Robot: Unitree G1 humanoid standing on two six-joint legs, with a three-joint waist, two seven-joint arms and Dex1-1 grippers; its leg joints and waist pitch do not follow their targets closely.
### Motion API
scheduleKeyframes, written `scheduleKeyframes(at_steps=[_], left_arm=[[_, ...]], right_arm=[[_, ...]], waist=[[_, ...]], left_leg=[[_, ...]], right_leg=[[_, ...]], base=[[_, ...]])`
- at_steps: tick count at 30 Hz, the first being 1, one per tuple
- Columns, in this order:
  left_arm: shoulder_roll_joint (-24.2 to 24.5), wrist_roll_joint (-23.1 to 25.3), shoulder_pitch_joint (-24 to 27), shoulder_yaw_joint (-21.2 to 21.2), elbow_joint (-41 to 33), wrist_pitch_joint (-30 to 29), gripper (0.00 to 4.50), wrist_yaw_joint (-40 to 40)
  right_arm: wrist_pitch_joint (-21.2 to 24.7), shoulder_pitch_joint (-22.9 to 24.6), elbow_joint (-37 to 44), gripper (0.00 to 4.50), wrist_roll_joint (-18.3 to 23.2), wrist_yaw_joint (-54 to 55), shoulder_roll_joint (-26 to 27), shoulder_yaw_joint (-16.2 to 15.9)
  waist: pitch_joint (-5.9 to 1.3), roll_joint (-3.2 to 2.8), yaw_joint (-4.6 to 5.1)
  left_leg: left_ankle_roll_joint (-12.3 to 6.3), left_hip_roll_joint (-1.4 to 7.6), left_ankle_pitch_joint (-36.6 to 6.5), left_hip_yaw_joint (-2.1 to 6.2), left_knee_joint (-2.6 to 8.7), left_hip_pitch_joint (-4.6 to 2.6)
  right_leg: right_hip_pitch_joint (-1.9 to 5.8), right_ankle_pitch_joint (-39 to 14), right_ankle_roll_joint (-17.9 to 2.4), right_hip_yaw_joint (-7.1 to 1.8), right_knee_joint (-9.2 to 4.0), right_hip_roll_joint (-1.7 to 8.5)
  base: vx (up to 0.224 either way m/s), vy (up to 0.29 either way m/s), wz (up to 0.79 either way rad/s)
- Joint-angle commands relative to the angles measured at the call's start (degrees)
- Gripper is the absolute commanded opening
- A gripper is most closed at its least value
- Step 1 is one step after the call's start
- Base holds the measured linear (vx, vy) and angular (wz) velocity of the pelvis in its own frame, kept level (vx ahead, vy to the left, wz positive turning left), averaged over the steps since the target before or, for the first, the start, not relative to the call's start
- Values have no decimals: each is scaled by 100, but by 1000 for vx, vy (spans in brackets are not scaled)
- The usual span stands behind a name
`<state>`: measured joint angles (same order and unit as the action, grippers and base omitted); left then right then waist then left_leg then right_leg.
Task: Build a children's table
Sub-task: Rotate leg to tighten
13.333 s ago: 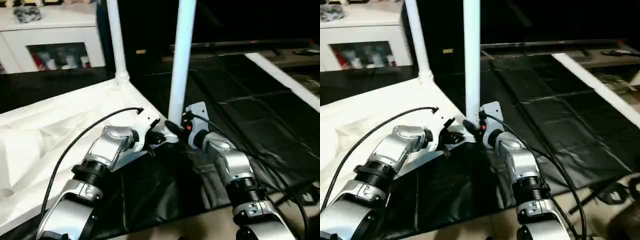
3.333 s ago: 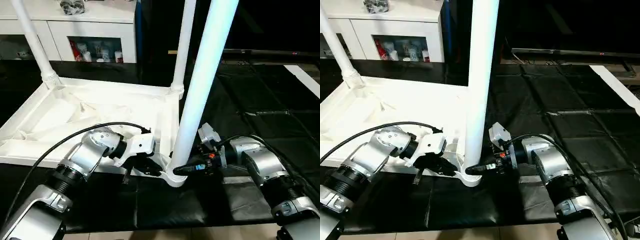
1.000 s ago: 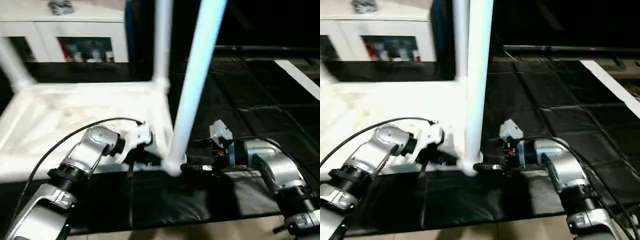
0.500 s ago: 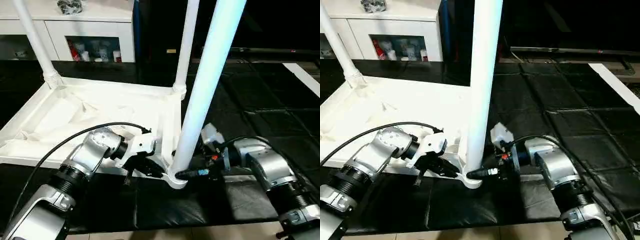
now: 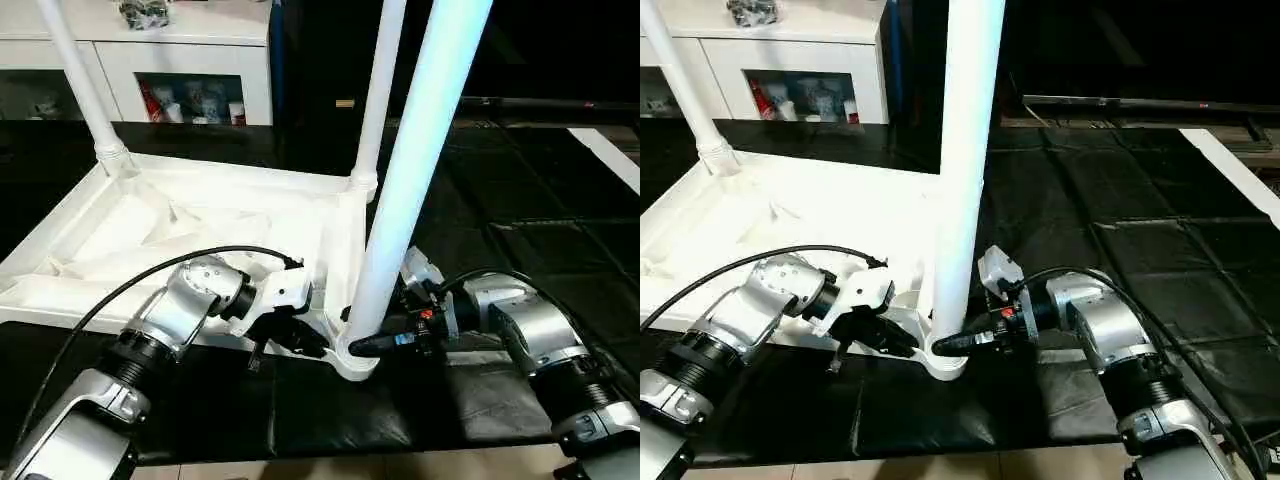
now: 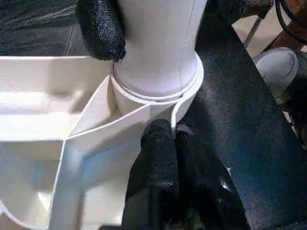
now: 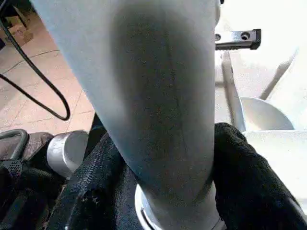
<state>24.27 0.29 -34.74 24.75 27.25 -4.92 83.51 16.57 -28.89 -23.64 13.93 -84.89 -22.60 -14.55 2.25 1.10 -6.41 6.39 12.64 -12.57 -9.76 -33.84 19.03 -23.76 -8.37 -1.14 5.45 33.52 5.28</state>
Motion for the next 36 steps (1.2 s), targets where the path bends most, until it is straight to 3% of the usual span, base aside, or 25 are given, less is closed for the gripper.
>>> scheduleKeyframes(at_steps=[1, 2, 5, 8, 9, 10, 11, 13, 14, 15, 17, 18, 20, 21, 23, 25, 27, 30, 32, 33, 36], left_arm=[[-136, 146, -29, 147, 15, -100, 0, -153], [-169, 126, -23, 115, 21, -153, 0, -212], [-306, 49, -4, -10, 47, -366, 0, -445], [-585, -37, -51, -228, 123, -771, 0, -964], [-797, -99, -111, -396, 195, -1035, 0, -1359], [-857, -106, -133, -444, 224, -1099, 0, -1486], [-978, -119, -182, -540, 290, -1226, 0, -1746], [-1133, -157, -249, -671, 368, -1382, 0, -2054], [-1205, -175, -281, -734, 403, -1449, 0, -2200], [-1382, -207, -369, -887, 486, -1626, 0, -2541], [-1465, -222, -413, -958, 525, -1706, 0, -2702], [-1682, -243, -528, -1157, 635, -1904, 0, -3174], [-1827, -252, -597, -1294, 699, -1969, 0, -3489], [-1953, -265, -652, -1414, 756, -2008, 0, -3744], [-2118, -240, -728, -1557, 848, -2026, 0, -4085], [-2152, -224, -743, -1581, 873, -2012, 0, -4170], [-2136, -178, -713, -1557, 832, -1986, 0, -4165], [-2008, -115, -624, -1493, 770, -1889, 0, -4025], [-1946, -76, -585, -1472, 741, -1862, 0, -3952], [-1931, -65, -576, -1467, 738, -1865, 0, -3938], [-1801, -30, -553, -1403, 766, -1744, 0, -3777]], right_arm=[[146, 80, 141, 217, 156, -195, 70, -144], [166, 127, 189, 217, 169, -167, 81, -139], [246, 320, 355, 214, 237, 40, 166, -71], [404, 474, 351, 213, 142, 1042, 539, 158], [459, 520, 274, 211, 58, 1843, 905, 339], [483, 523, 247, 210, 48, 2041, 1010, 388], [521, 511, 180, 210, 18, 2419, 1210, 474], [553, 443, 14, 209, -34, 2916, 1473, 583], [581, 405, -72, 209, -42, 3132, 1596, 638], [602, 308, -260, 209, -58, 3562, 1867, 763], [601, 253, -355, 209, -70, 3765, 1992, 818], [631, 64, -644, 208, -107, 4327, 2306, 960], [612, -88, -869, 208, -175, 4752, 2494, 1064], [542, -221, -1067, 208, -253, 5070, 2621, 1128], [389, -399, -1338, 208, -374, 5495, 2781, 1202], [383, -450, -1404, 206, -387, 5536, 2834, 1213], [371, -448, -1444, 206, -508, 5621, 2870, 1219], [196, -395, -1506, 206, -612, 5702, 2814, 1256], [108, -379, -1545, 206, -601, 5746, 2776, 1333], [107, -374, -1550, 237, -579, 5757, 2767, 1366], [92, -270, -1403, 273, -489, 5586, 2605, 1403]], waist=[[-341, -4, 36], [-341, -30, 40], [-338, -22, 23], [-317, -39, 39], [-289, -21, 90], [-279, -24, 107], [-270, 3, 163], [-266, 2, 224], [-269, -4, 250], [-279, 10, 346], [-278, 2, 403], [-280, 17, 463], [-282, 7, 503], [-292, 39, 539], [-296, 36, 590], [-335, 41, 560], [-357, 48, 544], [-368, 34, 524], [-358, 36, 529], [-345, 4, 533], [-329, 4, 539]], left_leg=[[-249, 74, -730, -62, 413, 46], [-241, 73, -723, -65, 411, 44], [-230, 74, -790, -67, 415, 28], [-175, 57, -904, -66, 427, 33], [-82, 27, -1087, -49, 446, 46], [-34, 18, -1153, -41, 451, 32], [-2, -18, -1307, -29, 448, 19], [-17, -24, -1335, 15, 461, 60], [-24, -32, -1330, 15, 456, 70], [-43, -43, -1366, 27, 447, 68], [-67, -52, -1412, 40, 446, 76], [-99, -52, -1378, 48, 450, 113], [-105, -63, -1399, 63, 444, 99], [-140, -65, -1365, 61, 440, 107], [-167, -62, -1268, 67, 441, 110], [-278, -55, -1028, 54, 432, 110], [-442, -35, -598, 27, 413, 129], [-574, -37, -370, 14, 399, 130], [-589, -32, -382, 15, 409, 139], [-572, -28, -495, 15, 416, 129], [-482, -23, -770, 18, 436, 113]], right_leg=[[359, -1530, -1162, -262, -293, 269], [358, -1496, -1177, -266, -289, 267], [349, -1488, -1193, -268, -295, 260], [344, -1712, -1113, -266, -338, 261], [350, -2257, -901, -251, -399, 267], [332, -2472, -820, -240, -422, 268], [323, -2973, -613, -207, -492, 264], [348, -3367, -363, -184, -536, 283], [348, -3397, -324, -178, -549, 282], [327, -3420, -308, -153, -568, 278], [332, -3444, -304, -124, -587, 272], [349, -3383, -304, -119, -575, 270], [339, -3406, -310, -95, -599, 271], [337, -3289, -358, -108, -590, 270], [325, -3065, -502, -130, -548, 268], [339, -2595, -658, -166, -503, 265], [352, -1677, -1003, -204, -392, 247], [385, -1223, -1231, -215, -338, 256], [394, -1180, -1292, -214, -331, 263], [386, -1278, -1292, -214, -346, 263], [379, -1639, -1185, -216, -392, 264]], base=[[0, 0, 0], [0, 0, 0], [0, 0, 0], [0, 0, 0], [0, 0, 0], [0, 0, 0], [0, 0, 0], [0, 0, 0], [0, 0, 0], [0, 0, 0], [0, 0, 0], [0, 0, 0], [0, 0, 0], [0, 0, 0], [0, 0, 0], [0, 0, 0], [0, 0, 0], [0, 0, 0], [0, 0, 0], [0, 0, 0], [0, 0, 0]])
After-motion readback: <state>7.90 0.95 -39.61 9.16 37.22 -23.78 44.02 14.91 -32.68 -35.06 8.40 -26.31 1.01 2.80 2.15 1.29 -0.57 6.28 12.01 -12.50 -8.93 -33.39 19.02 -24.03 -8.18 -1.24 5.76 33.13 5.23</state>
